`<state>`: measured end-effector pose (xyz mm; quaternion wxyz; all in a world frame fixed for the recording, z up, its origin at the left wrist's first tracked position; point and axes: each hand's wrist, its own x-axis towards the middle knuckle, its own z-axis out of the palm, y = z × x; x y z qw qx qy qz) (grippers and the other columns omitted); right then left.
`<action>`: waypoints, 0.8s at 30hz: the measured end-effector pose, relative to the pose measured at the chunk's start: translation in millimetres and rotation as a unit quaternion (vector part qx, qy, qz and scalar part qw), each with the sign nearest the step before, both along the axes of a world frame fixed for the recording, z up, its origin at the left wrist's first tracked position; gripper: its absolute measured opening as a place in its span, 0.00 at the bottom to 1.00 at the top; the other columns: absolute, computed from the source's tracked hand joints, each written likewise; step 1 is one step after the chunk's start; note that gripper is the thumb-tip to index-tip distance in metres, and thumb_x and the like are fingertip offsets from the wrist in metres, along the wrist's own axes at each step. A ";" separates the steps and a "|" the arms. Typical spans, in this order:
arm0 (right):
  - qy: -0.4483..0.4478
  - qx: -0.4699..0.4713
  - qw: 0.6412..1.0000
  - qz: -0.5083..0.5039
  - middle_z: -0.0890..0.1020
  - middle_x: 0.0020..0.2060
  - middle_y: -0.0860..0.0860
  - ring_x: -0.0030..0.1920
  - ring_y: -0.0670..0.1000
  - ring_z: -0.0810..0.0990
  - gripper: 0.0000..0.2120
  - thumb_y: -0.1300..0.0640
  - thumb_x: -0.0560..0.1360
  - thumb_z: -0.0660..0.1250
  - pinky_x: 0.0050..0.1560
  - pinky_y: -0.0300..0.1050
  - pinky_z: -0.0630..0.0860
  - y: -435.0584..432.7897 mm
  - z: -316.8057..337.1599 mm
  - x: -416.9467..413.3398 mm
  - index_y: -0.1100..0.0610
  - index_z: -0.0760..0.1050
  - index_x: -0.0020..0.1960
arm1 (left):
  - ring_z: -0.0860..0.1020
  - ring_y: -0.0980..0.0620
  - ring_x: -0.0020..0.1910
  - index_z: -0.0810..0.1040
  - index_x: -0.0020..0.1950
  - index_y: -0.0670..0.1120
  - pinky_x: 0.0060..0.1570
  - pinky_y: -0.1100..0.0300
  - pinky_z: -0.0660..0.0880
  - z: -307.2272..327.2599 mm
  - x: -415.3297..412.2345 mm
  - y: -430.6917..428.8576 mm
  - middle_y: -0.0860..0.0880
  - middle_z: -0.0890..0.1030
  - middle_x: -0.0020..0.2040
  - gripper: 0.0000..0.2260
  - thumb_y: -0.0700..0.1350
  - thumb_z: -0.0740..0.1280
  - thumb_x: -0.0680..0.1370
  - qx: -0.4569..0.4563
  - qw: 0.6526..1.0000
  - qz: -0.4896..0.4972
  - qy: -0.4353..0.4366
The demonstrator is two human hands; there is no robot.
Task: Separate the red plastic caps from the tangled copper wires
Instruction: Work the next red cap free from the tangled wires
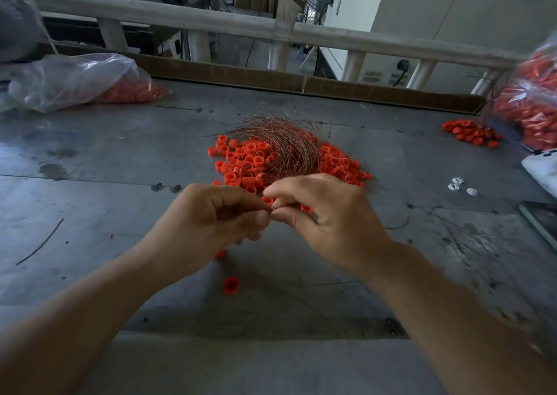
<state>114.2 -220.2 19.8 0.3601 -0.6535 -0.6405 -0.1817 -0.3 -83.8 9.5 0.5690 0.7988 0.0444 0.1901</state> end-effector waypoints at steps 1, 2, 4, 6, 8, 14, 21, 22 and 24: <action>0.037 -0.004 0.999 0.005 0.83 0.36 0.53 0.37 0.52 0.82 0.10 0.61 0.68 0.71 0.38 0.51 0.80 -0.8 0.4 -1.5 0.64 0.79 0.47 | 0.80 0.57 0.31 0.84 0.41 0.55 0.32 0.67 0.75 0.1 -0.4 0.2 0.49 0.83 0.33 0.09 0.57 0.73 0.65 0.000 1.000 -0.001 0.002; 0.069 -0.010 0.997 0.018 0.82 0.37 0.53 0.38 0.49 0.81 0.10 0.62 0.67 0.71 0.37 0.47 0.80 -1.5 0.5 -2.3 0.65 0.77 0.47 | 0.80 0.56 0.32 0.83 0.41 0.55 0.32 0.65 0.75 -0.1 -0.2 0.9 0.48 0.83 0.33 0.08 0.56 0.72 0.65 -0.003 1.000 0.000 0.004; 0.100 -0.029 0.993 0.046 0.81 0.39 0.54 0.40 0.47 0.79 0.10 0.63 0.67 0.70 0.39 0.40 0.78 -2.6 -0.1 -3.7 0.66 0.74 0.45 | 0.79 0.55 0.31 0.83 0.40 0.55 0.31 0.62 0.74 -0.2 0.1 2.5 0.48 0.82 0.32 0.06 0.54 0.70 0.66 -0.014 1.000 -0.001 0.013; 0.099 -0.053 0.992 0.063 0.80 0.40 0.54 0.41 0.47 0.78 0.10 0.64 0.66 0.71 0.42 0.39 0.77 -2.5 -1.2 -5.3 0.66 0.73 0.45 | 0.78 0.56 0.29 0.83 0.38 0.53 0.29 0.64 0.73 -0.5 0.2 3.4 0.48 0.81 0.30 0.07 0.55 0.71 0.64 -0.020 0.999 -0.020 0.029; 0.086 -0.072 0.991 0.068 0.80 0.40 0.54 0.41 0.46 0.78 0.10 0.66 0.65 0.71 0.44 0.39 0.76 -2.1 -2.3 -7.0 0.65 0.73 0.44 | 0.77 0.56 0.28 0.83 0.36 0.52 0.27 0.65 0.71 -1.0 0.3 3.1 0.49 0.80 0.29 0.10 0.56 0.70 0.61 -0.011 0.999 -0.031 0.043; 0.032 -0.086 0.995 0.044 0.81 0.40 0.54 0.38 0.52 0.80 0.10 0.62 0.67 0.71 0.42 0.46 0.78 -2.0 -1.3 -3.4 0.64 0.76 0.47 | 0.76 0.58 0.28 0.82 0.32 0.51 0.27 0.65 0.70 0.2 -0.7 4.1 0.49 0.79 0.28 0.10 0.55 0.66 0.62 -0.013 1.000 -0.017 0.020; 0.008 -0.027 1.000 0.000 0.81 0.36 0.53 0.38 0.47 0.79 0.05 0.62 0.70 0.70 0.43 0.40 0.76 -7.7 4.2 11.9 0.63 0.81 0.43 | 0.77 0.58 0.29 0.82 0.33 0.50 0.27 0.67 0.72 5.0 -1.6 4.4 0.48 0.80 0.31 0.03 0.43 0.73 0.66 -0.057 0.998 -0.013 -0.021; 0.008 -0.010 1.000 -0.003 0.81 0.36 0.53 0.38 0.45 0.78 0.04 0.62 0.70 0.70 0.42 0.37 0.75 -8.9 6.0 11.6 0.63 0.81 0.43 | 0.79 0.55 0.31 0.82 0.35 0.50 0.28 0.67 0.73 5.2 -1.8 3.8 0.48 0.81 0.33 0.05 0.45 0.77 0.64 -0.067 0.997 -0.009 -0.025; 0.020 0.019 0.999 -0.018 0.80 0.36 0.52 0.38 0.44 0.76 0.03 0.63 0.70 0.70 0.40 0.33 0.73 -10.8 10.0 10.8 0.63 0.81 0.41 | 0.80 0.51 0.32 0.83 0.38 0.51 0.30 0.66 0.74 3.9 -1.0 4.7 0.48 0.82 0.35 0.10 0.47 0.76 0.58 -0.094 0.995 0.007 -0.035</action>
